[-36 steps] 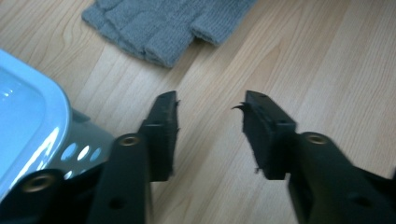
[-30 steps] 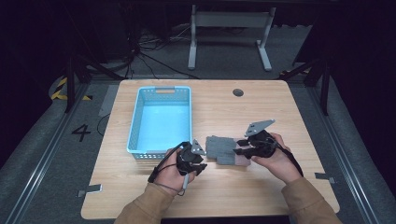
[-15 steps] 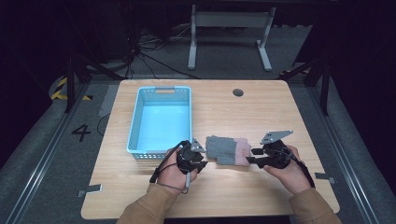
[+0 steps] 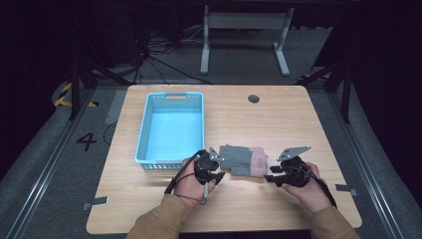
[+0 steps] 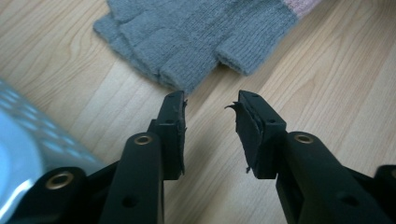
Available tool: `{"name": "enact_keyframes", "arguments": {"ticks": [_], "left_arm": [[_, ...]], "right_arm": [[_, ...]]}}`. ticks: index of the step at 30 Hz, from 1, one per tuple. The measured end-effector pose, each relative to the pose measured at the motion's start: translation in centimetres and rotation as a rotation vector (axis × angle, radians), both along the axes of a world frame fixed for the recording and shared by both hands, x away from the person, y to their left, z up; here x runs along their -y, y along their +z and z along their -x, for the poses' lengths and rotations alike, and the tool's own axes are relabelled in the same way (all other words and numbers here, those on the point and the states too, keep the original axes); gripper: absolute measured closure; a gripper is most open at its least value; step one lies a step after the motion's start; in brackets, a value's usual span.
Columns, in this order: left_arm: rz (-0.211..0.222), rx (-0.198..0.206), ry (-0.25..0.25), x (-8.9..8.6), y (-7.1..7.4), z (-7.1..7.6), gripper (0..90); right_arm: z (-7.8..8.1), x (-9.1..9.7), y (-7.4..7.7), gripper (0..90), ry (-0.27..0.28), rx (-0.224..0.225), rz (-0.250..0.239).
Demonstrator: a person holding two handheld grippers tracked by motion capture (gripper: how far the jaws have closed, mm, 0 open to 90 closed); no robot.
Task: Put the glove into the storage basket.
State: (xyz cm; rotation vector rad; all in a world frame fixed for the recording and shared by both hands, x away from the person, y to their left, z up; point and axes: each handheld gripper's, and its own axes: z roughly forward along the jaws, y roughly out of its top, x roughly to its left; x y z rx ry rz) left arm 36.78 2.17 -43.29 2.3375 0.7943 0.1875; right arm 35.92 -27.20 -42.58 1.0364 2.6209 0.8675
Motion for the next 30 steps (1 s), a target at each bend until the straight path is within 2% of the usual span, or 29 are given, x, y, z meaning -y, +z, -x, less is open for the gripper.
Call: {"name": "enact_keyframes", "arguments": {"ticks": [3, 5, 13, 14, 17, 18, 20, 24, 30], "left_arm": [[-0.016, -0.002, 0.014, 0.3, -0.3, -0.1, 62.7], [-0.027, -0.005, 0.043, 0.7, -0.7, -0.3, 62.6], [-0.040, -0.010, 0.070, 1.7, -1.3, -0.8, 67.3], [-0.065, -0.001, 0.077, 2.0, -1.3, -0.7, 67.6], [-0.080, 0.010, 0.089, 2.1, -1.3, -0.7, 67.2], [-0.108, 0.030, 0.104, 2.1, -1.2, -0.4, 66.1], [-0.117, 0.031, 0.109, 2.2, -1.2, -0.3, 65.5], [-0.113, 0.010, 0.110, 2.4, -1.4, -0.6, 64.8], [-0.112, 0.004, 0.113, 2.5, -1.6, -0.7, 64.9]], "right_arm": [[0.1, -0.2, -0.2, 58.2, 0.001, -0.004, 0.008], [0.2, -0.4, -0.3, 59.8, 0.011, -0.002, 0.015], [0.2, -0.5, -0.6, 63.4, 0.003, -0.002, 0.026], [0.2, -0.5, -0.7, 63.8, 0.004, -0.002, 0.029], [0.2, -0.6, -0.7, 63.9, 0.005, -0.005, 0.032], [0.3, -0.7, -0.7, 63.8, 0.007, -0.005, 0.034], [0.3, -0.7, -0.7, 63.8, 0.010, -0.002, 0.034], [0.2, -0.7, -0.7, 63.8, 0.012, -0.001, 0.032], [0.2, -0.8, -0.8, 63.9, 0.012, -0.004, 0.034]]}}
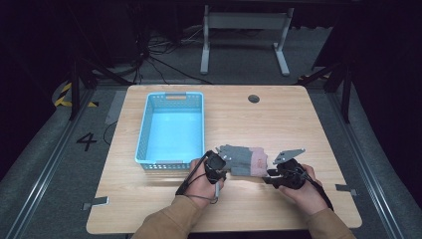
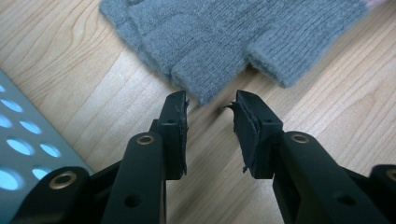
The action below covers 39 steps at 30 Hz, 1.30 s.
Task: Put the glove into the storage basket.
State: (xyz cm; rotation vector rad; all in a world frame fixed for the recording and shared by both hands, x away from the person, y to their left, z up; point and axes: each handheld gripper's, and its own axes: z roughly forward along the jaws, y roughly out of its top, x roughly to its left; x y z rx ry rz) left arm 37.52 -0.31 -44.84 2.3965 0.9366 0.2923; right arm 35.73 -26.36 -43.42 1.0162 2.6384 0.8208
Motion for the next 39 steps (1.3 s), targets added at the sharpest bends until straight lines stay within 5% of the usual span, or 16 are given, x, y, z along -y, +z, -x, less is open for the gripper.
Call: {"name": "enact_keyframes", "arguments": {"ticks": [15, 29, 39], "left_arm": [[0.001, -0.026, -0.003, 0.5, -0.1, -0.3, 60.5], [-0.014, -0.005, -0.006, 0.6, 0.2, -0.5, 86.4], [0.008, 0.062, -0.013, 0.3, 1.4, 0.2, 88.3]], "right_arm": [[0.2, -0.6, 0.2, 64.5, 0.017, 0.020, 0.007], [0.2, -1.0, 0.0, 80.4, 0.035, 0.040, 0.032], [0.7, -0.7, 1.6, 86.1, 0.025, 0.110, 0.032]]}}
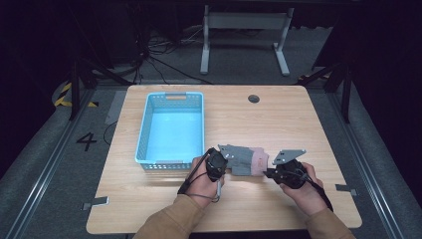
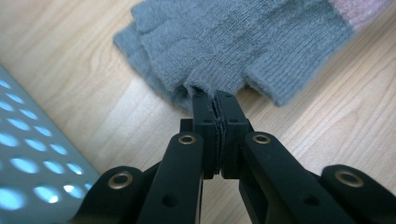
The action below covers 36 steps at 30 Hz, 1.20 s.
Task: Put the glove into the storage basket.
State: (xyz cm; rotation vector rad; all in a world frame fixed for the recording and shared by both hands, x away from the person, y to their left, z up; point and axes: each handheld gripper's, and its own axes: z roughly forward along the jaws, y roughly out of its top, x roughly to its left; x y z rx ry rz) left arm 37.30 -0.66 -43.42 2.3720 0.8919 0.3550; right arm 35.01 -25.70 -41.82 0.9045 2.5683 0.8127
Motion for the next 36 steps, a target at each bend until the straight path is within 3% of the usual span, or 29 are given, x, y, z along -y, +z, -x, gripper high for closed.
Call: {"name": "enact_keyframes", "arguments": {"ticks": [6, 15, 22, 28, 32, 36], "left_arm": [[0.029, 0.049, 0.008, -0.6, 1.0, 0.4, 88.2], [0.028, 0.051, 0.006, -0.5, 0.8, 0.2, 88.2], [0.019, 0.037, -0.005, 0.0, 0.4, 0.2, 88.2], [-0.006, -0.016, -0.014, 0.1, -0.3, -0.1, 87.4], [-0.021, -0.025, -0.002, 0.1, -0.3, -0.1, 75.1], [-0.001, -0.030, -0.011, -0.1, 0.3, 0.2, 65.5]], "right_arm": [[-0.1, 0.1, 1.1, 86.4, -0.001, 0.049, -0.014], [-1.4, 0.3, 1.3, 86.6, -0.015, 0.069, -0.019], [-2.4, 0.7, 0.3, 86.7, -0.029, 0.058, -0.012], [-3.0, 0.9, -0.9, 85.0, -0.035, 0.019, -0.024], [-3.1, 1.6, -0.8, 71.6, -0.065, 0.002, -0.051], [-3.0, 2.0, -0.6, 68.7, -0.082, 0.003, -0.058]]}}
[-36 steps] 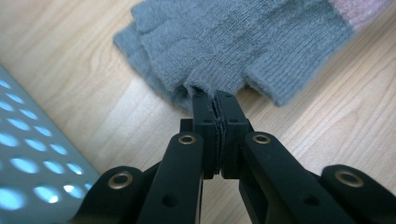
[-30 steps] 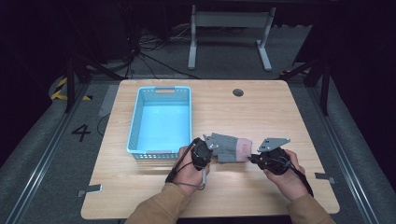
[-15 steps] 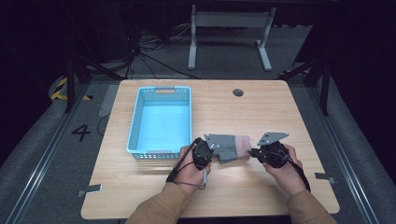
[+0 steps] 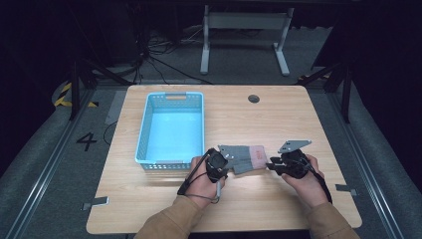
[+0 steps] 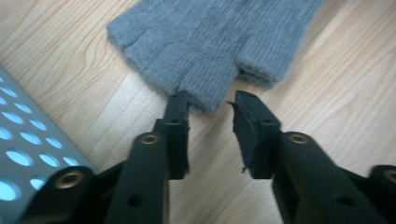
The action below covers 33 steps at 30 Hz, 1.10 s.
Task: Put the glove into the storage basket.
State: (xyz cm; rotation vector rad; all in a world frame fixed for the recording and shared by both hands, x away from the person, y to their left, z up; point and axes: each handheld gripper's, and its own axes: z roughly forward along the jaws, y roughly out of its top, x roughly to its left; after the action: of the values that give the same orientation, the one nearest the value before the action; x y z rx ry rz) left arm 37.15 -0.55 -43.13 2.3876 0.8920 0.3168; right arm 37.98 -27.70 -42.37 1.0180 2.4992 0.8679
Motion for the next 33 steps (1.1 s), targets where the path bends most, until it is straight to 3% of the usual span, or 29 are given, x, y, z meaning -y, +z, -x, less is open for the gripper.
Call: {"name": "enact_keyframes", "arguments": {"ticks": [7, 11, 13, 17, 21, 24, 27, 32, 33], "left_arm": [[0.038, 0.010, -0.011, -0.1, 1.1, 0.3, 54.2], [0.047, -0.005, -0.049, 0.5, 1.8, 0.7, 44.1], [0.039, -0.008, -0.071, 1.0, 2.2, 0.9, 42.2], [0.062, -0.009, -0.083, 1.6, 3.0, 0.9, 37.2], [0.081, -0.037, -0.100, 1.9, 3.2, 0.2, 35.3], [0.070, -0.034, -0.117, 2.1, 3.3, -0.1, 33.2], [0.047, -0.025, -0.167, 2.3, 3.7, -0.5, 28.3], [0.046, -0.034, -0.181, 2.5, 3.8, -1.2, 28.3], [0.043, -0.035, -0.193, 2.6, 3.7, -1.6, 31.8]], "right_arm": [[0.3, 0.9, 0.9, 63.2, -0.038, 0.005, -0.035], [0.4, 1.6, 1.4, 60.1, -0.060, -0.003, -0.062], [0.4, 1.8, 1.5, 60.1, -0.060, -0.002, -0.063], [0.4, 2.6, 1.2, 59.7, -0.074, -0.011, -0.056], [0.3, 3.6, 1.3, 59.2, -0.090, -0.016, -0.088], [0.2, 4.1, 1.3, 58.3, -0.089, -0.017, -0.095], [-0.1, 4.9, 0.8, 57.0, -0.086, -0.027, -0.107], [-0.3, 5.6, 0.9, 55.5, -0.083, -0.027, -0.134], [-0.4, 5.8, 1.1, 55.2, -0.084, -0.023, -0.143]]}}
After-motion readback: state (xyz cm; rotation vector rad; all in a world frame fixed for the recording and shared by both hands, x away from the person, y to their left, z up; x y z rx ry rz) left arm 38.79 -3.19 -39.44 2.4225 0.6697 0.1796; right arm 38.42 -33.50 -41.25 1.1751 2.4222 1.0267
